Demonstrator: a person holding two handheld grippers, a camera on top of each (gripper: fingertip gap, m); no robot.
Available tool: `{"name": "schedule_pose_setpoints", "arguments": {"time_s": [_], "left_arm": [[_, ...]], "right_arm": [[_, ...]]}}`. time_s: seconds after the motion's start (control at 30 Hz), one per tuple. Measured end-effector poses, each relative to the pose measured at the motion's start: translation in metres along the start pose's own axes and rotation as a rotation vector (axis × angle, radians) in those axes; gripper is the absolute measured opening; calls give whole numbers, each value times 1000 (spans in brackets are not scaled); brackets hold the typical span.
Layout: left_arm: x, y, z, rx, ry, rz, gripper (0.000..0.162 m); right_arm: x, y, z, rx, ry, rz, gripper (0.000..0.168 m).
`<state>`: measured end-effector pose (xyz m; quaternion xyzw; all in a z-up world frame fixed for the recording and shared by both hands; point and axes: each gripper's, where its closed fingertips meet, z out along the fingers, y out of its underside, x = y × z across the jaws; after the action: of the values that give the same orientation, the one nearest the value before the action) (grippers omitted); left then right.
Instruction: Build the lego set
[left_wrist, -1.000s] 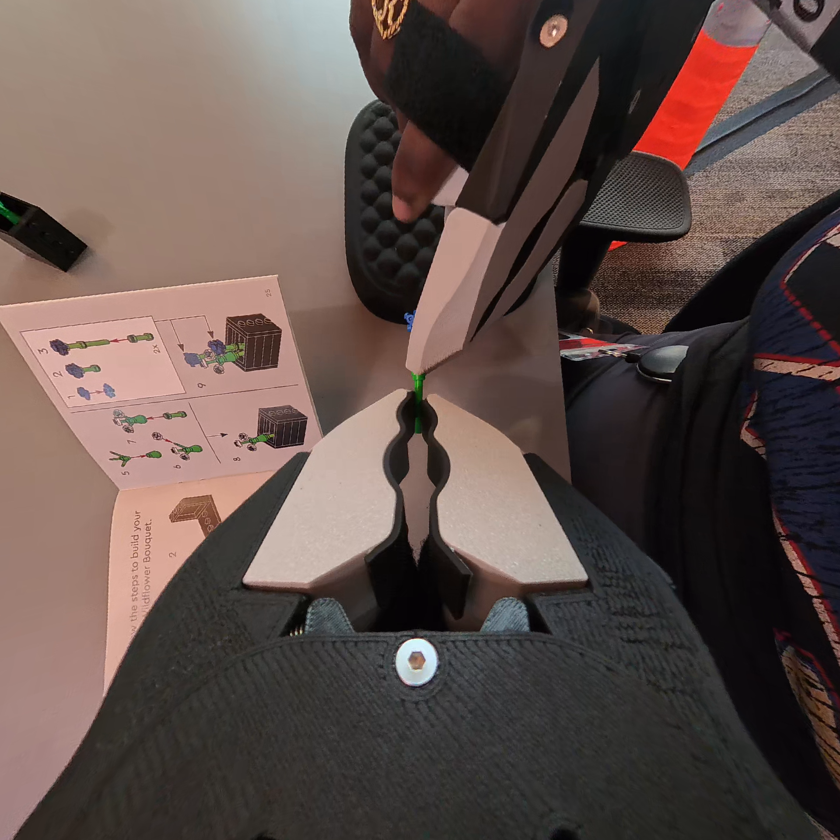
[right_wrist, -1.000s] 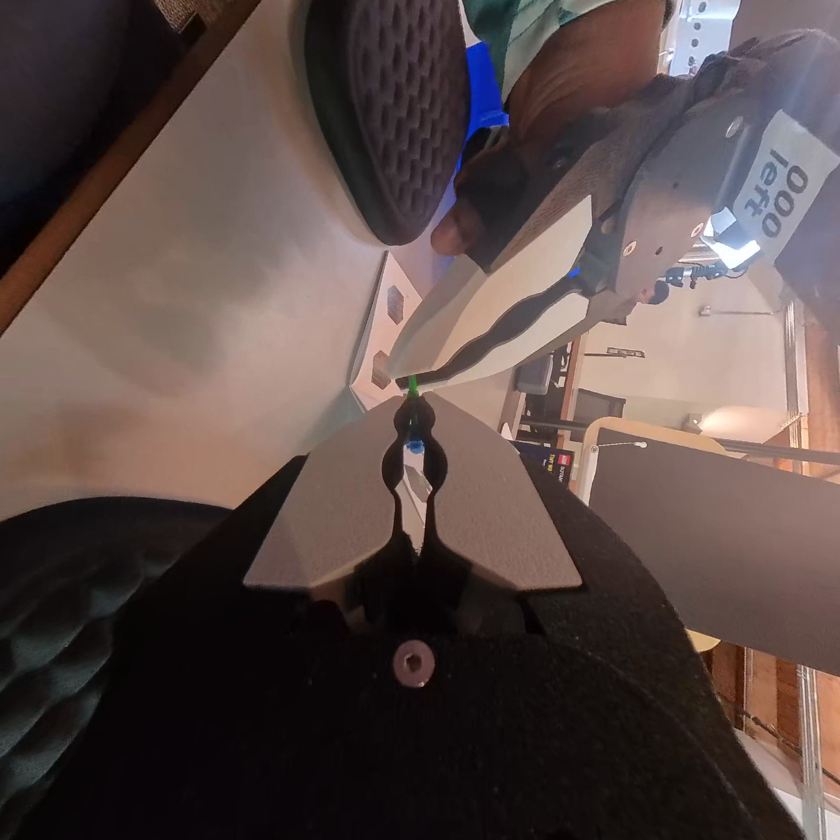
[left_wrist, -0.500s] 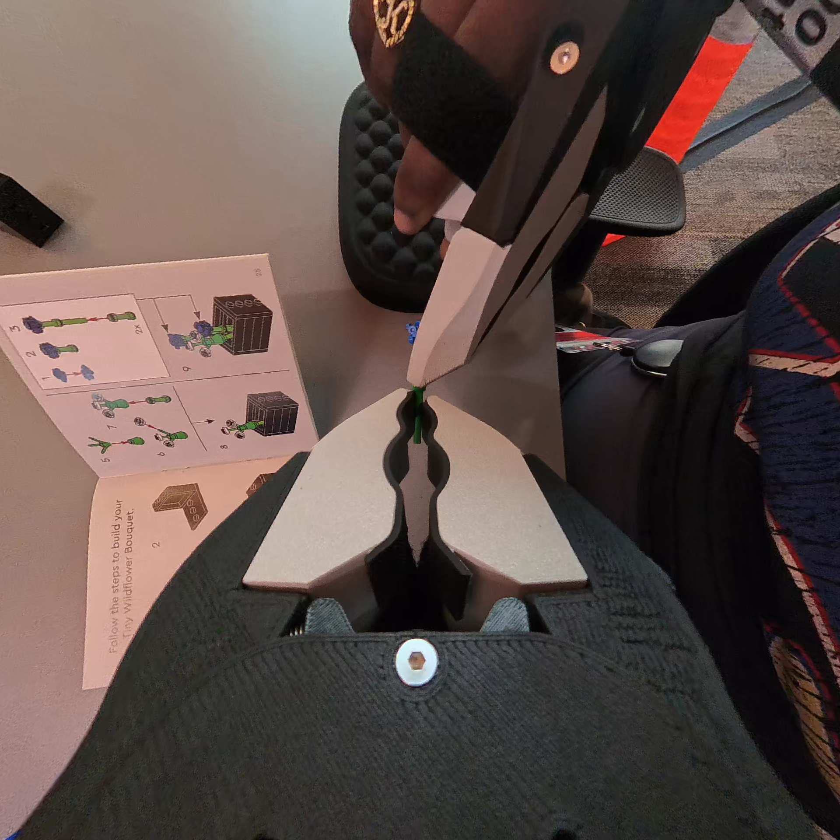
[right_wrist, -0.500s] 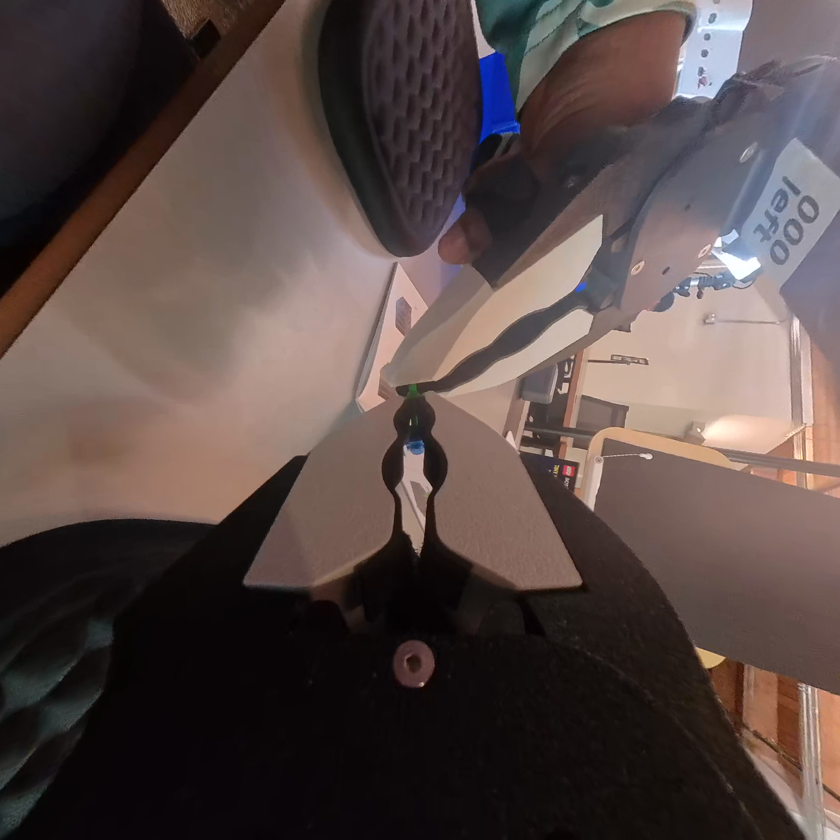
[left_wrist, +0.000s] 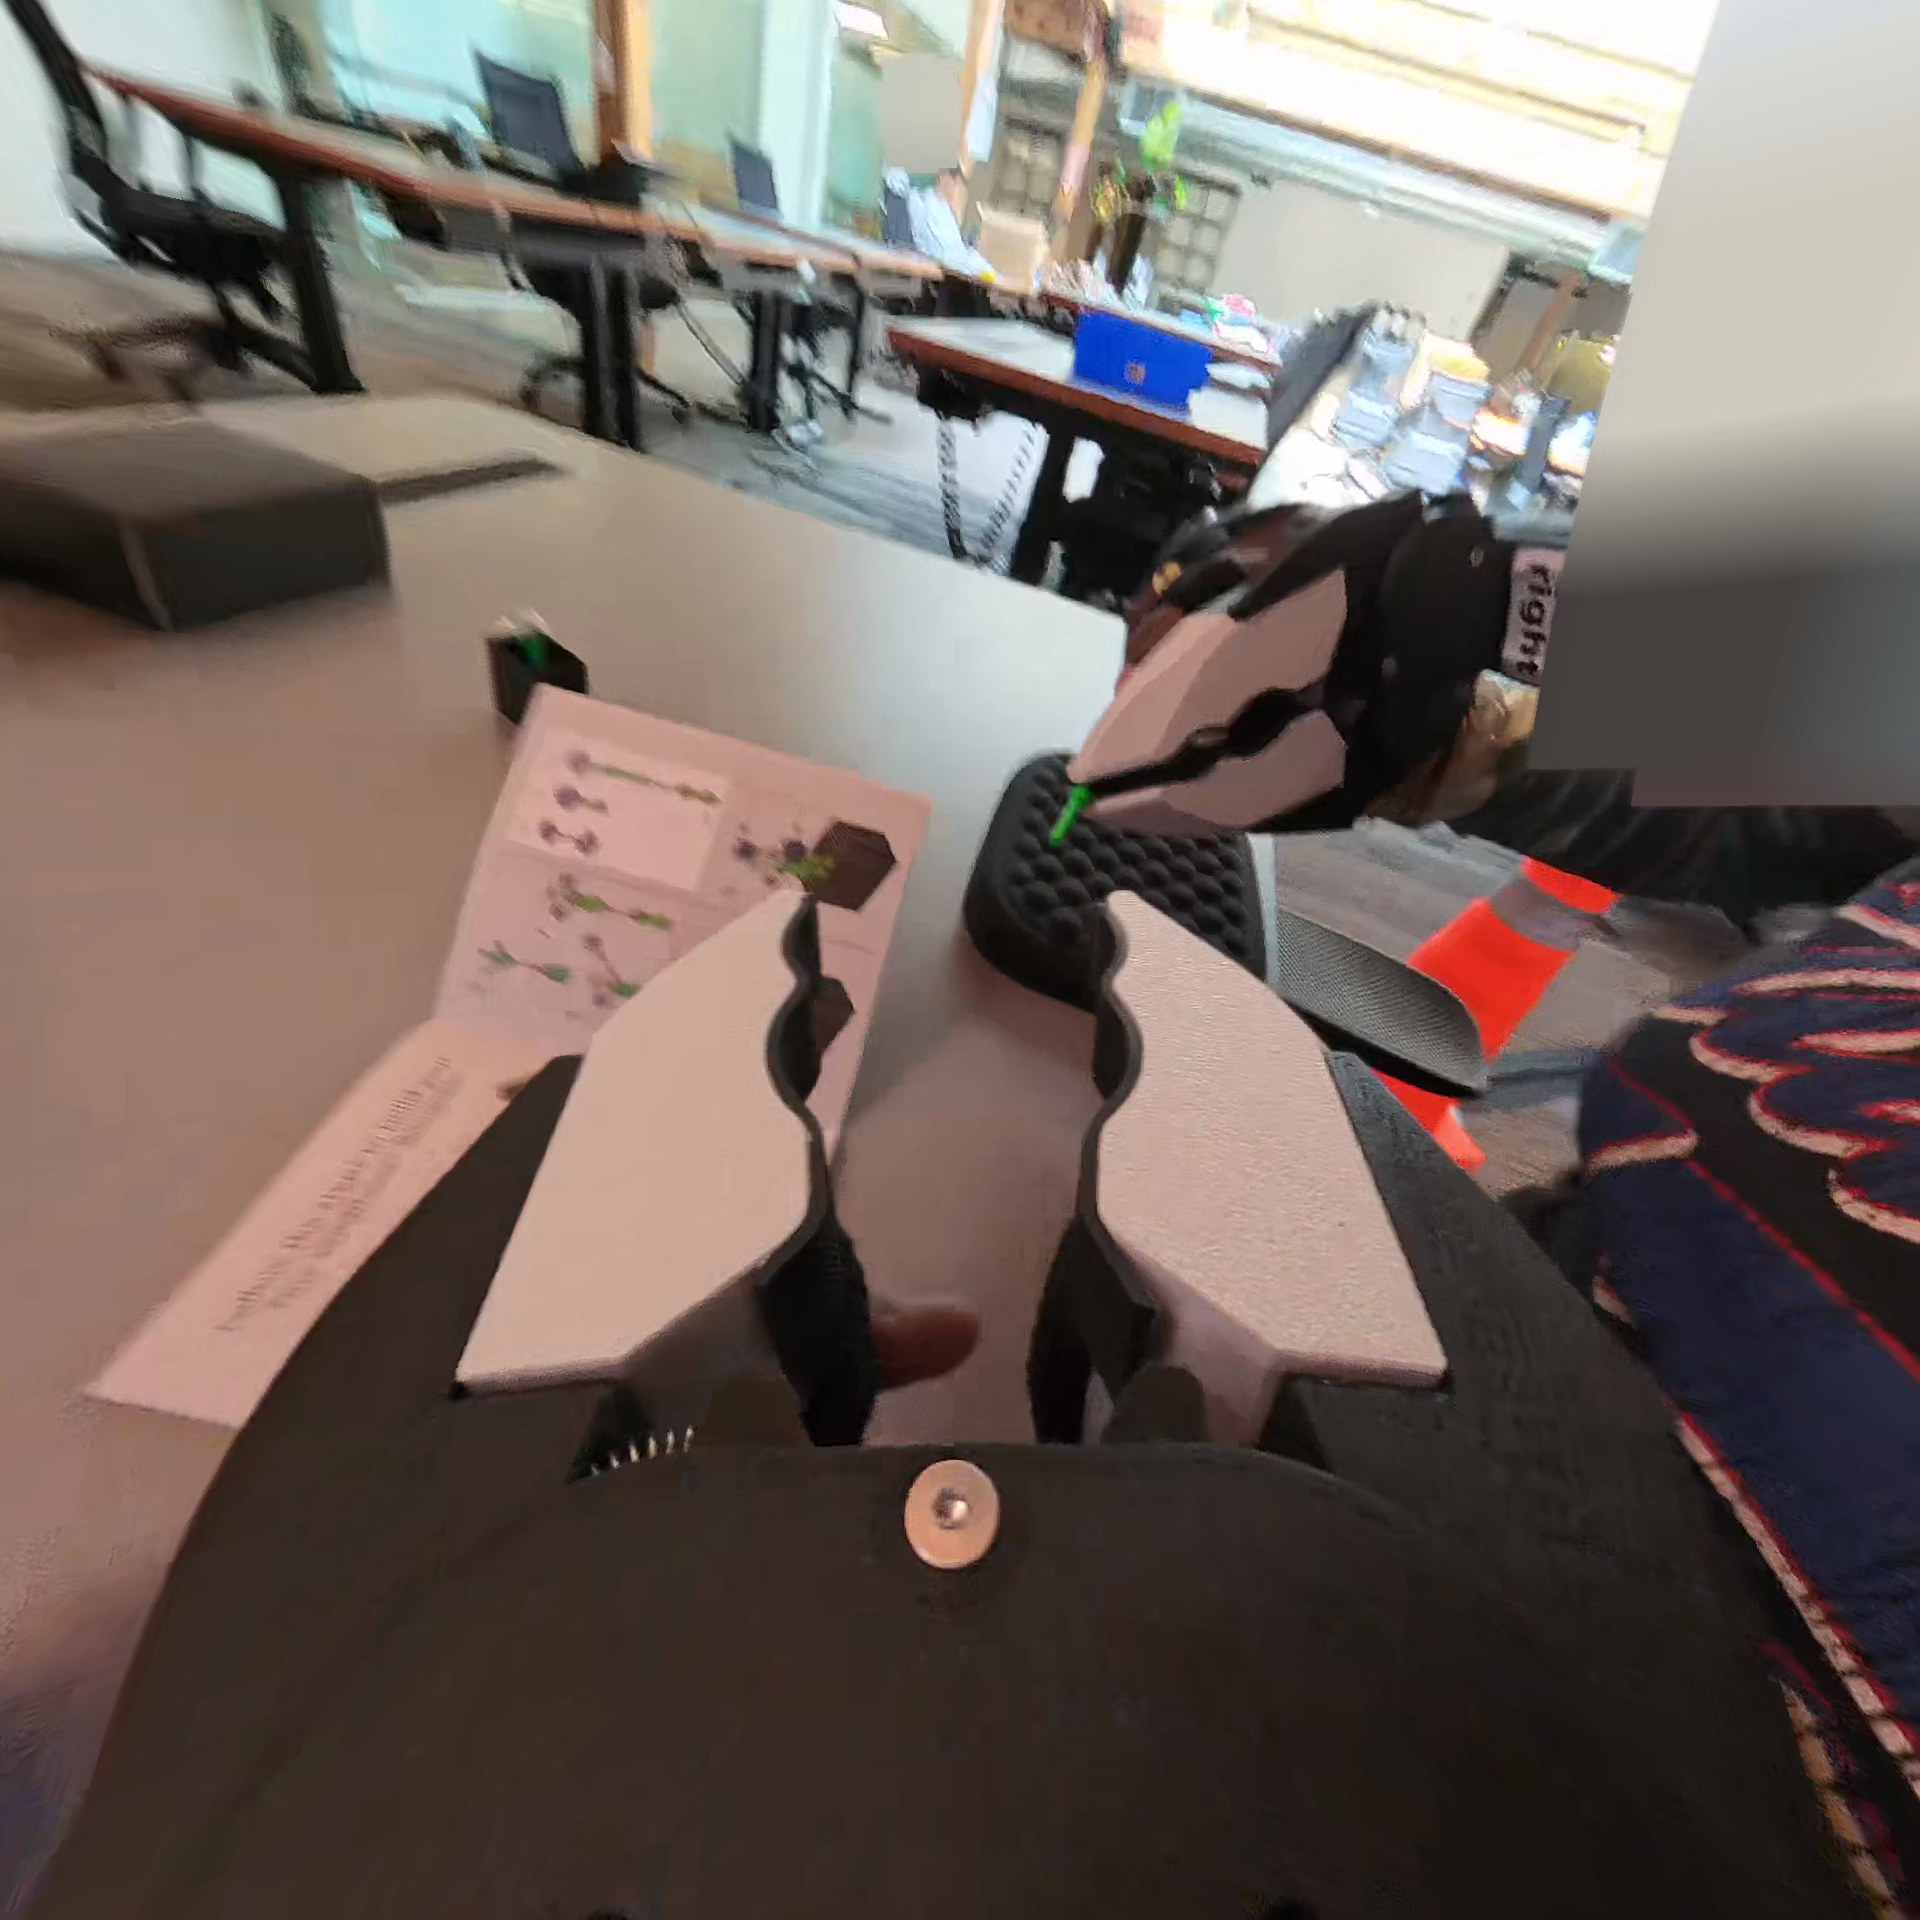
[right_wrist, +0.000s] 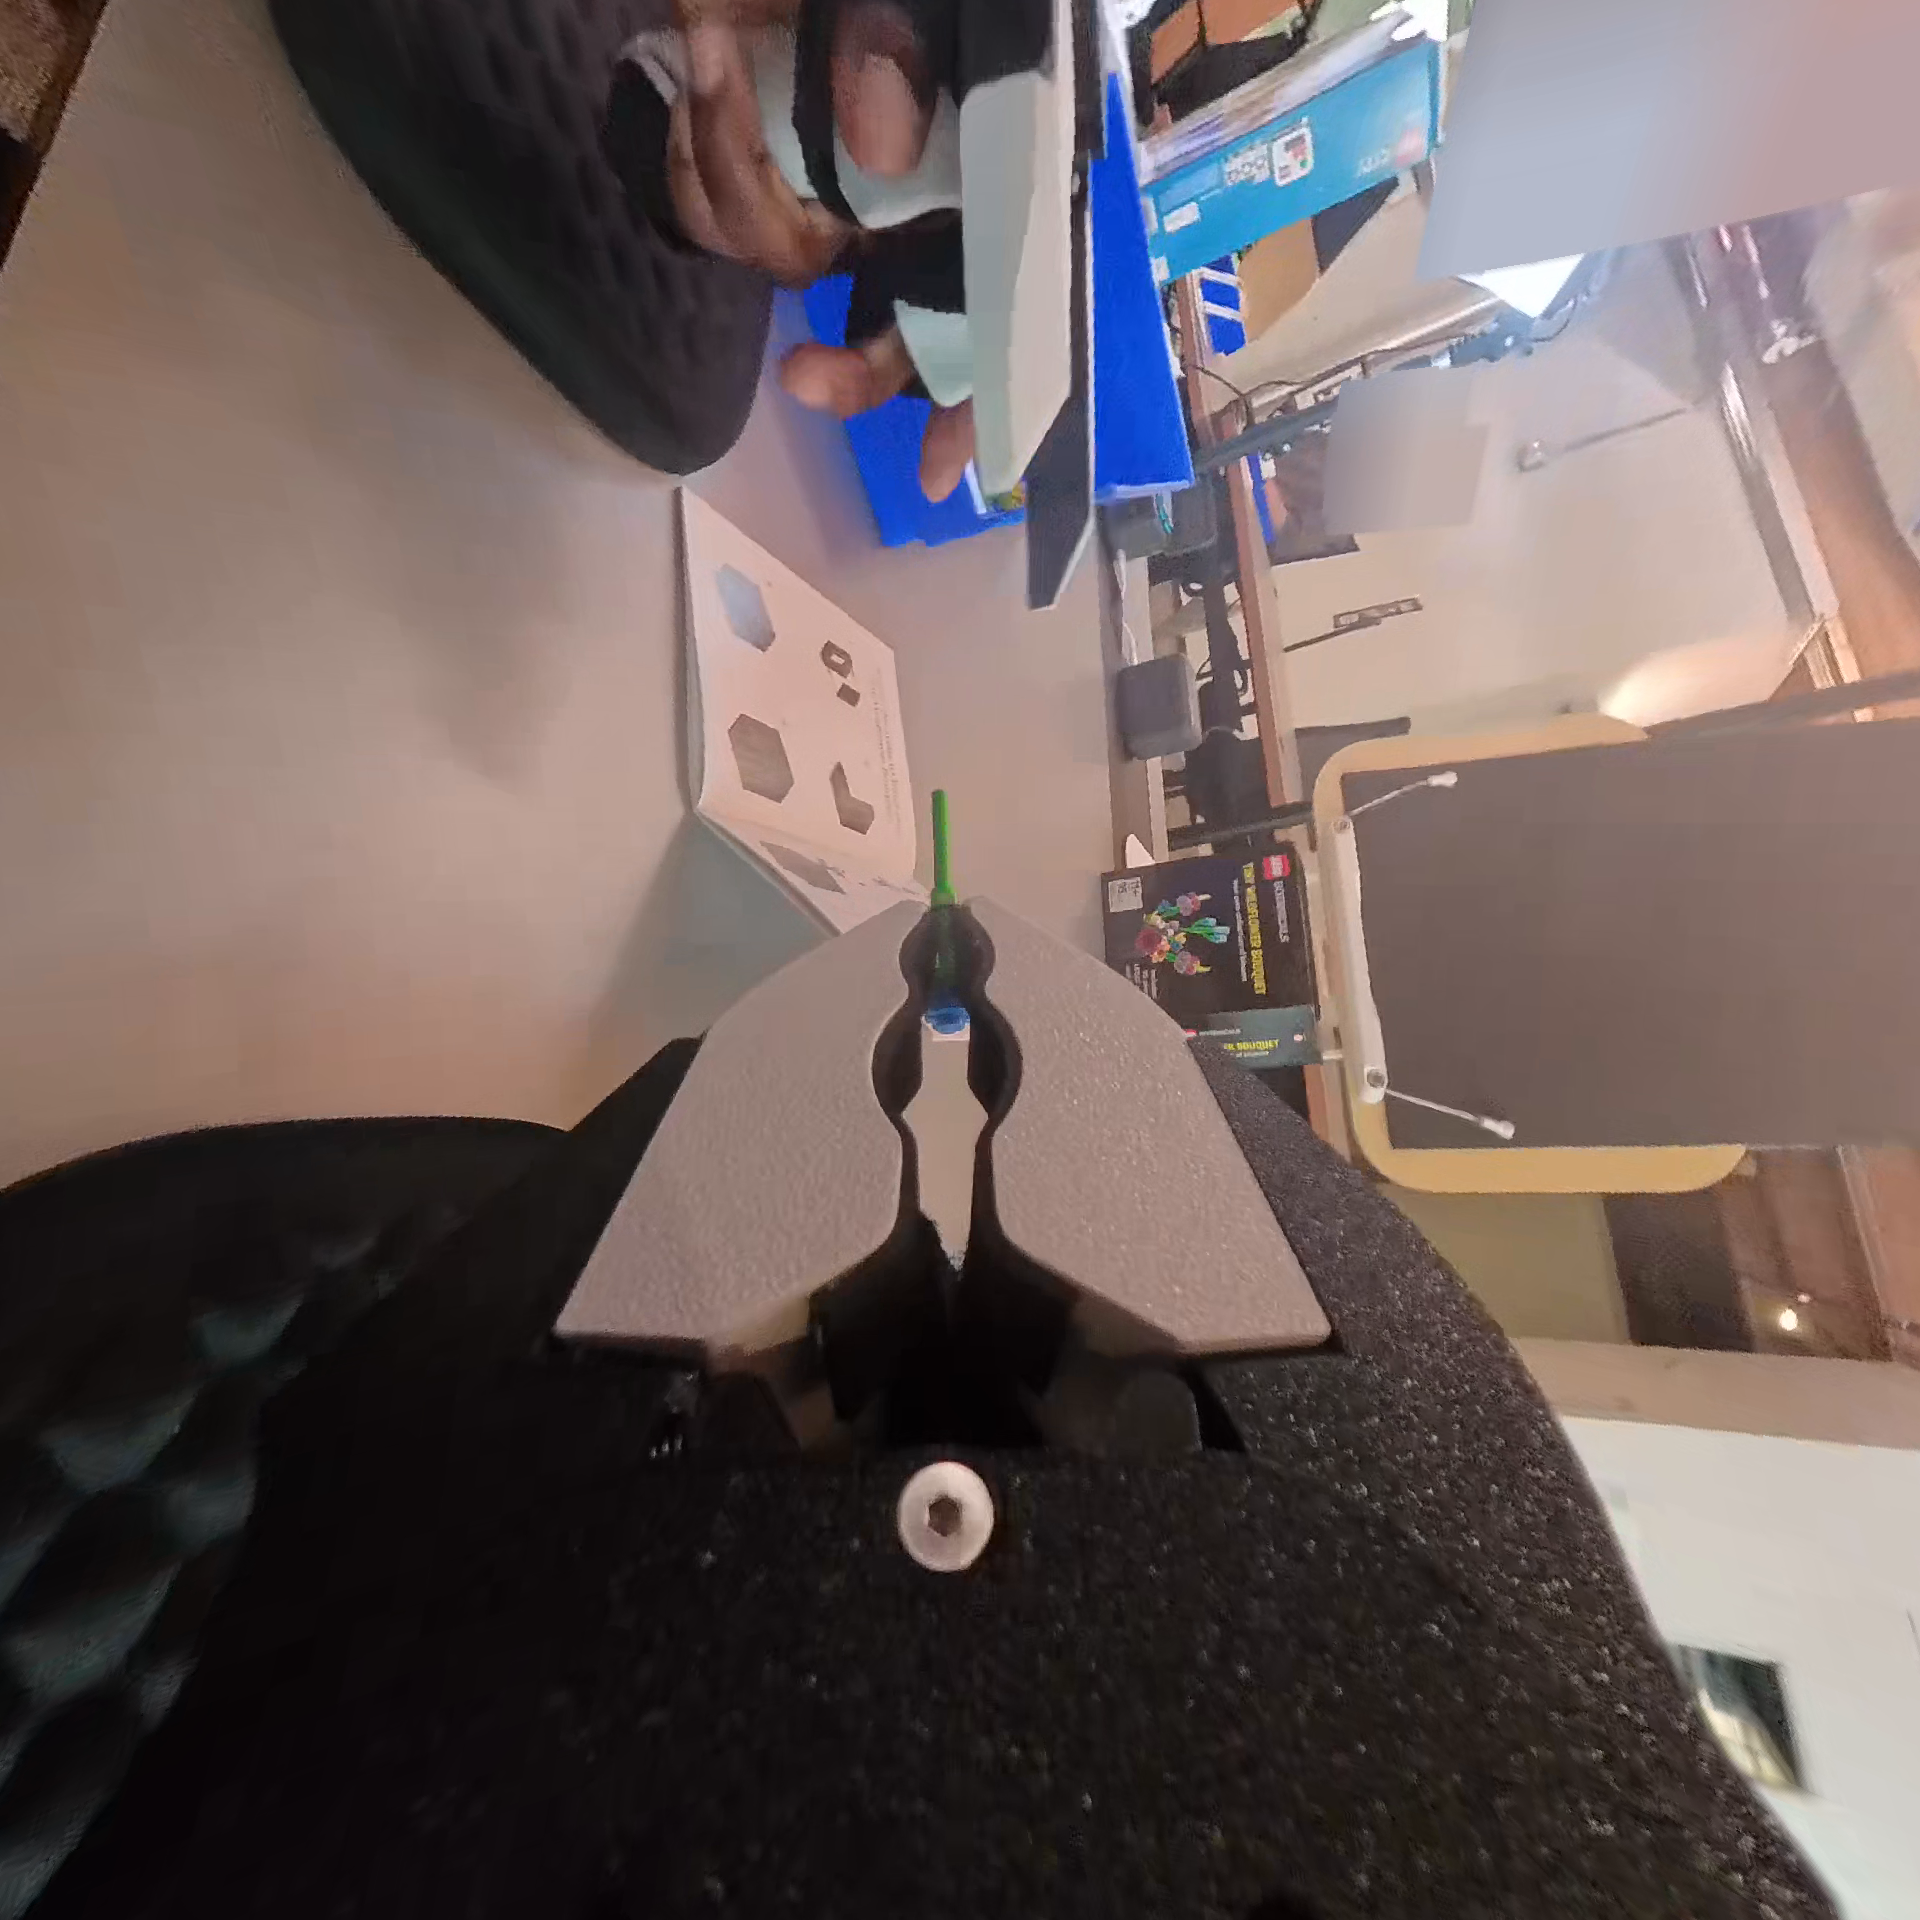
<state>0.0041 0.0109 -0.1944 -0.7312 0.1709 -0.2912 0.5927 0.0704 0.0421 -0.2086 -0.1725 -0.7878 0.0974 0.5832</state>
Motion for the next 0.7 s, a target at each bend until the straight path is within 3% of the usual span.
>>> {"name": "schedule_pose_setpoints", "arguments": {"time_s": [0.1, 0.3, 0.37, 0.53, 0.7], "left_arm": [[17, 17, 13, -83, 68, 18, 38], [26, 37, 42, -255, 33, 356, 28], [29, 39, 48, -280, 36, 425, 18], [35, 35, 54, -259, 33, 434, 3], [29, 29, 53, -173, -24, 337, 3]], "right_arm": [[-8, -6, 5, 18, -50, -82, 3], [-6, -16, 7, 70, -126, -153, 3], [-8, -17, 7, 72, -152, -180, 3], [-15, -17, 9, 62, -201, -225, 3], [0, -17, 15, 44, -128, -154, 7]]}}
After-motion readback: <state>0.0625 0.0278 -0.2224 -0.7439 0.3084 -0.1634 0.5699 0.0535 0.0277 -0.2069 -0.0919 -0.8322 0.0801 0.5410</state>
